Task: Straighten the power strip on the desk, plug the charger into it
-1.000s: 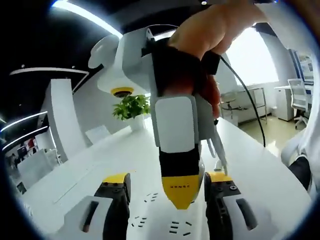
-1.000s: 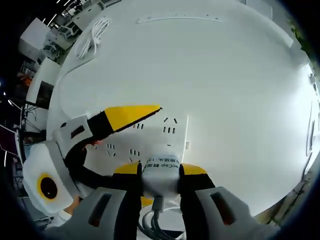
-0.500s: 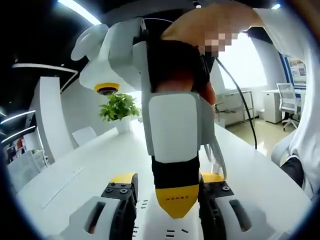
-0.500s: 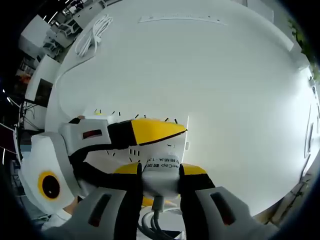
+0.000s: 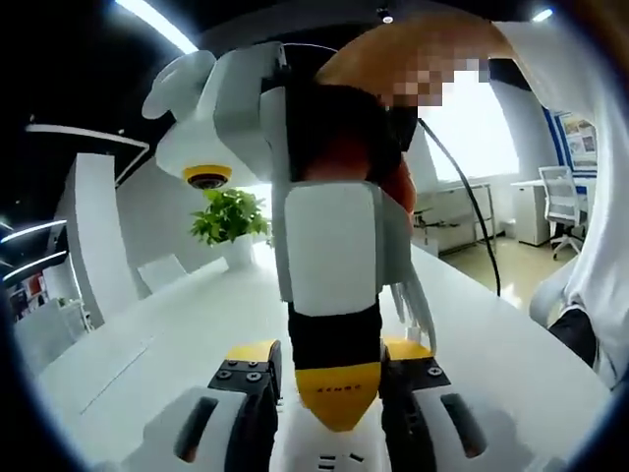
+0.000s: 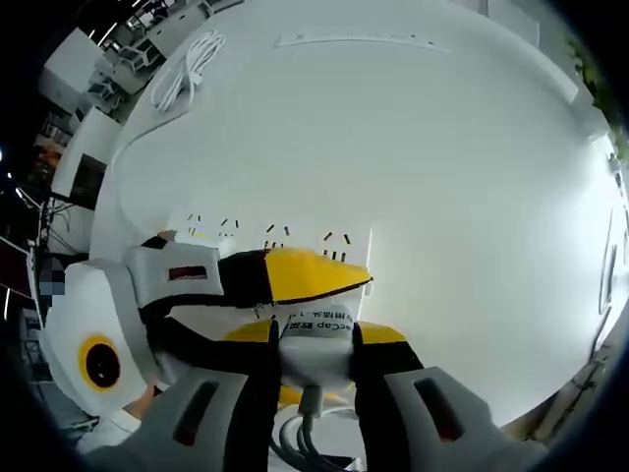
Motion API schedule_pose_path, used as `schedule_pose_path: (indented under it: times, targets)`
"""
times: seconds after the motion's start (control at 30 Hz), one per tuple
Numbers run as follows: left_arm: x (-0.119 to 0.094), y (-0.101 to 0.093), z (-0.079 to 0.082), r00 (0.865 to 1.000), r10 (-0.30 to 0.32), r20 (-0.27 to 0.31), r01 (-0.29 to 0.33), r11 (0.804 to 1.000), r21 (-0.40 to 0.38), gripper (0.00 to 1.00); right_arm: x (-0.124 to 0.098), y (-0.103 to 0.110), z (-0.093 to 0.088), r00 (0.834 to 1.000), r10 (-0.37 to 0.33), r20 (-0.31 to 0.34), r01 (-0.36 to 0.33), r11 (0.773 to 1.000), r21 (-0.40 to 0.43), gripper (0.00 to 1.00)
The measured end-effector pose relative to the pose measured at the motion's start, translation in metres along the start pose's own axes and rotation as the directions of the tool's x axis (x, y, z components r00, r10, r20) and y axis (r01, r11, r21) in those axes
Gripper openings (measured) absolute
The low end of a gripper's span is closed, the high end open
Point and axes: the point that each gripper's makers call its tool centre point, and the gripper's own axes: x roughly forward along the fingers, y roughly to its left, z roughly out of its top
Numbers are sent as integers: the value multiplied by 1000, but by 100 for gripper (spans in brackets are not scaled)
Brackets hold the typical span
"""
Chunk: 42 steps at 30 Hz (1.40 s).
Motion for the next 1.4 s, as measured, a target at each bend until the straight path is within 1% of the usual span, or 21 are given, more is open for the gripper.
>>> schedule_pose_path:
  times: [0.03,0.17,0.33,0.47,0.53,0.63,0.67,0.7,0.77,0.8,0.83,0.87,0.93,1.0,1.03,1.13,1.23,1.27,1.33,1.37,1.4]
  targets:
    - [0,-3,0,1000,-10,1,10,1000,8,32,0,0,0,1000,1,4,-1,1000,-4,29]
    - [-1,4,0,1000,12,6,-12,1000,7,36,0,1,1,1000,9,18,-9,1000,-27,30]
    - [-5,4,3,1000,-2,21,2,1000,2,31,-5,5,3,999,34,37,-32,998,-61,35]
    - [-8,6,3,1000,-3,23,3,1000,-8,31,-20,8,9,995,70,77,-64,995,-71,37]
    - [-8,6,3,1000,-3,22,3,1000,-6,31,-35,10,14,988,101,116,-91,992,-87,37]
    - [-9,4,3,1000,-2,22,2,1000,-7,31,-66,18,28,967,146,207,-107,976,-189,33]
    - [-8,4,3,1000,-2,22,2,1000,-8,31,-75,19,31,963,144,227,-83,962,-259,28]
    - [-9,3,3,1000,-2,22,2,1000,-10,31,-83,23,33,956,154,249,-63,939,-339,25]
    - [-9,1,4,1000,-1,21,2,1000,-10,31,-92,18,32,963,123,240,-5,898,-440,18]
    - [-8,1,3,1000,-2,20,2,1000,-10,31,-93,18,28,967,125,224,3,868,-497,13]
    - [-8,1,3,1000,-1,20,2,1000,-12,31,-93,14,26,973,111,200,11,850,-527,8]
    - [-6,2,3,1000,-2,19,2,1000,-13,31,-89,6,20,983,69,171,34,843,-536,4]
    - [-6,3,2,1000,-1,18,2,1000,-14,31,-79,-1,13,991,27,132,47,849,-527,1]
    - [-6,4,1,1000,0,16,1,1000,-16,31,-71,4,15,992,45,117,16,881,-474,1]
    - [-6,3,1,1000,1,15,0,1000,-15,31,-69,7,18,991,61,119,2,883,-469,1]
    - [-4,4,0,1000,2,11,-2,1000,-13,31,-60,9,21,994,30,102,23,875,-483,1]
    - [-3,4,-1,1000,1,8,-1,1000,-15,31,-51,12,9,999,13,33,4,879,-477,1]
    - [-4,3,0,1000,1,7,-1,1000,-15,31,-47,9,5,1000,-16,13,20,867,-498,1]
    - [-3,1,-1,1000,-2,5,2,1000,-13,31,-45,6,6,999,-42,21,46,854,-518,1]
    - [-3,1,-1,1000,3,1,-3,1000,-12,31,-43,6,7,998,-47,31,56,874,-482,1]
    - [-2,1,-2,1000,3,0,-3,1000,-14,31,-42,6,5,999,-40,14,41,856,-516,1]
